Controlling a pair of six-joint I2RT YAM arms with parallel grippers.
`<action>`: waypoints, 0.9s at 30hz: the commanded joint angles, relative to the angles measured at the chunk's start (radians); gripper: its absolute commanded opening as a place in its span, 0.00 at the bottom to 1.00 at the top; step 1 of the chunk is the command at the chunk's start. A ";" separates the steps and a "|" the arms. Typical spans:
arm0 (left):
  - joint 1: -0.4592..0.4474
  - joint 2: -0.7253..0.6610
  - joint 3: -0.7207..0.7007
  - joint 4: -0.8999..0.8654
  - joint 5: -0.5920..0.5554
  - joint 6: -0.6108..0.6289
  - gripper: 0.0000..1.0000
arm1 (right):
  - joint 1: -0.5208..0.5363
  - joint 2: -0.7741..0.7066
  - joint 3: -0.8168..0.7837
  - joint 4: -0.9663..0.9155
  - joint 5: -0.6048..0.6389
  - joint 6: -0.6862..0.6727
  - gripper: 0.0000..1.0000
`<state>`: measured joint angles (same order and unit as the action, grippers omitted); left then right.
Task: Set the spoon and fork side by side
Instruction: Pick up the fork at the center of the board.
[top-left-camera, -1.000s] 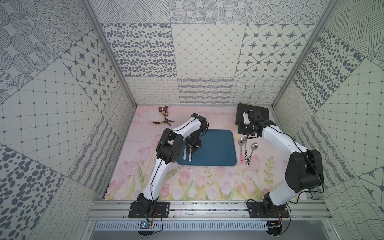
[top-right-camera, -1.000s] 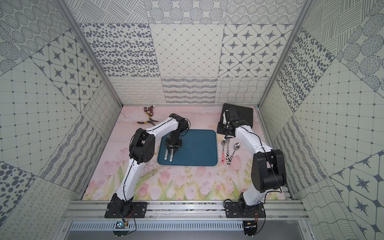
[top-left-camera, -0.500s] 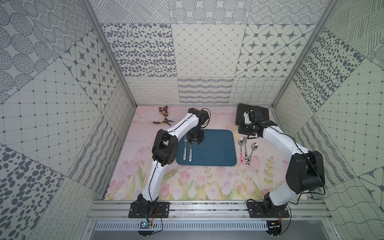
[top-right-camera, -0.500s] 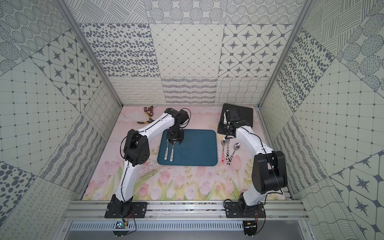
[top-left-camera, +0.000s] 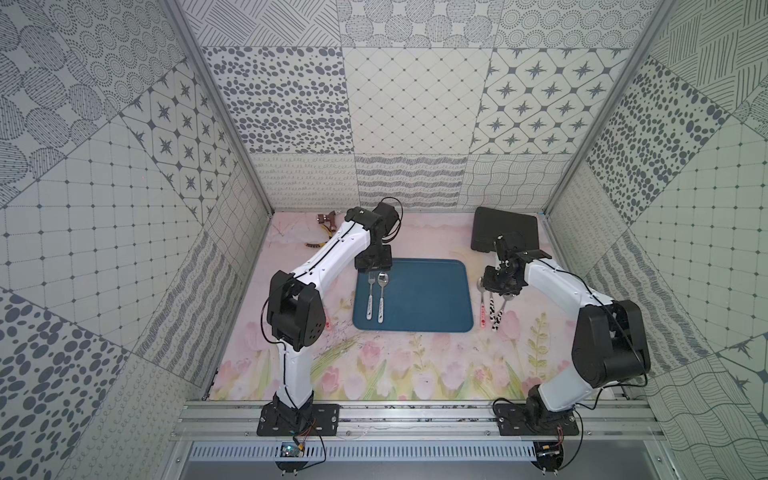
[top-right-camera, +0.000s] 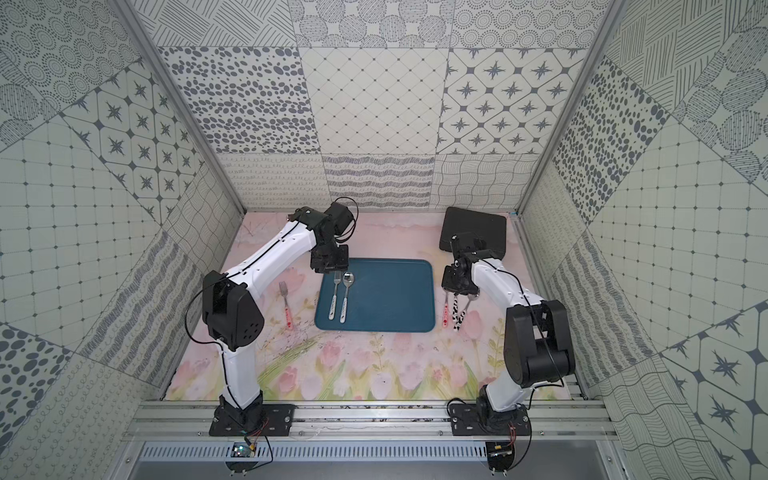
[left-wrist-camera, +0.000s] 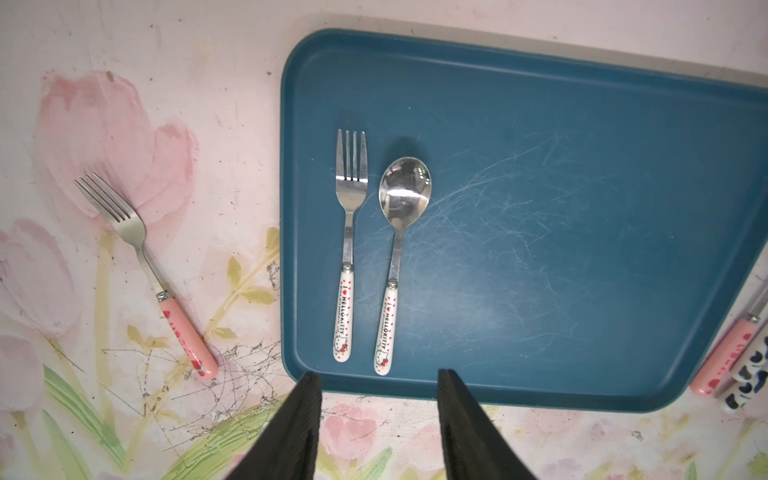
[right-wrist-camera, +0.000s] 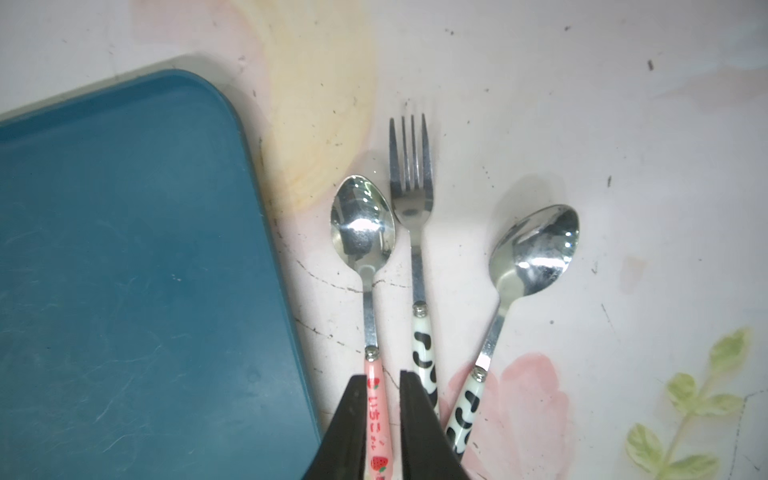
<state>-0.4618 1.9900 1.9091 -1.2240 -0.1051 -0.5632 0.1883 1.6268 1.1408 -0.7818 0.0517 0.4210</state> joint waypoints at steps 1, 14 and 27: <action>0.020 -0.012 -0.028 0.066 0.024 0.039 0.49 | -0.003 0.054 0.047 -0.060 0.004 0.032 0.19; 0.041 -0.002 -0.045 0.075 0.088 0.085 0.47 | -0.010 0.132 0.046 -0.072 0.001 0.110 0.20; 0.046 0.020 -0.048 0.083 0.113 0.100 0.45 | -0.013 0.160 0.038 -0.067 0.041 0.116 0.28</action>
<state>-0.4213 2.0029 1.8622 -1.1404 -0.0196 -0.4931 0.1787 1.7630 1.1656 -0.8486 0.0814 0.5320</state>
